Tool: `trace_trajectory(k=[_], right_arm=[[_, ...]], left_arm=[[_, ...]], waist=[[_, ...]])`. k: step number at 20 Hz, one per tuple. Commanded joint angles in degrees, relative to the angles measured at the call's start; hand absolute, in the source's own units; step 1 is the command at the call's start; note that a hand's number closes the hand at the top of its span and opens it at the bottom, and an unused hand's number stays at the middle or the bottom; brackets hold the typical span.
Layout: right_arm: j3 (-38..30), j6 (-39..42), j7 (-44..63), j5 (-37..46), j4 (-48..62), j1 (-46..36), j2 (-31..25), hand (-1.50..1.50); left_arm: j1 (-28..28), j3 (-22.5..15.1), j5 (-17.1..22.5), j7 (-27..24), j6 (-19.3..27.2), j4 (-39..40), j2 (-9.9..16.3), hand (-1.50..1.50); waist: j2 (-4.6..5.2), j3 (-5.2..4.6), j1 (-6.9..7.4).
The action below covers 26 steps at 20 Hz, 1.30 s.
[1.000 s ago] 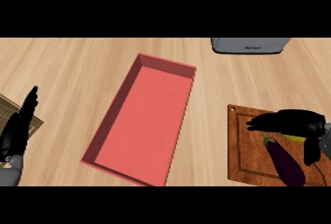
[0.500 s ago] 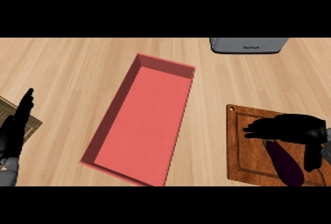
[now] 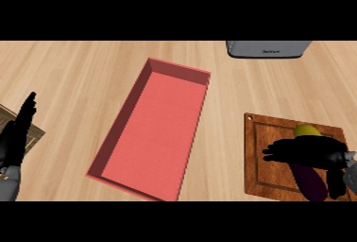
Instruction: Pick the eggplant from the cutting board and place it in the cardboard box
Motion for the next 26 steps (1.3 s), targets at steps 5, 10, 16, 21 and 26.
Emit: trace_trajectory(k=[5, 10, 16, 21, 26], right_arm=[[-5.46, -6.82, -2.0, 3.47, 1.57, 2.8, 5.1, 1.5], [-8.21, -10.93, -0.77, 6.17, 0.7, 3.65, 9.37, 1.5], [-15.48, -15.97, 5.51, 5.8, 9.65, -4.14, 17.41, 1.5], [-25.22, -18.43, 13.98, 2.41, 11.19, -12.43, 19.2, 1.5], [-29.86, -21.31, 12.71, 0.77, 7.28, -12.69, 17.81, 1.5]], left_arm=[[0.12, -0.2, -3.23, -0.54, 1.1, 0.6, -2.99, 0.0], [2.06, 1.61, -2.19, 0.32, -1.32, -2.64, -1.87, 0.0], [-3.01, 2.84, -2.07, -3.1, -2.11, 4.93, -2.32, 0.0], [-0.25, 2.41, -2.34, -3.38, -3.51, 2.56, -1.22, 0.0], [-1.89, 3.67, -1.88, -0.99, -3.2, 2.63, -2.02, 0.0]], waist=[[0.11, 0.14, 0.02], [0.04, 0.15, 0.23], [0.48, 0.13, 0.41], [0.32, 0.13, 1.12], [0.07, 0.12, -0.06]])
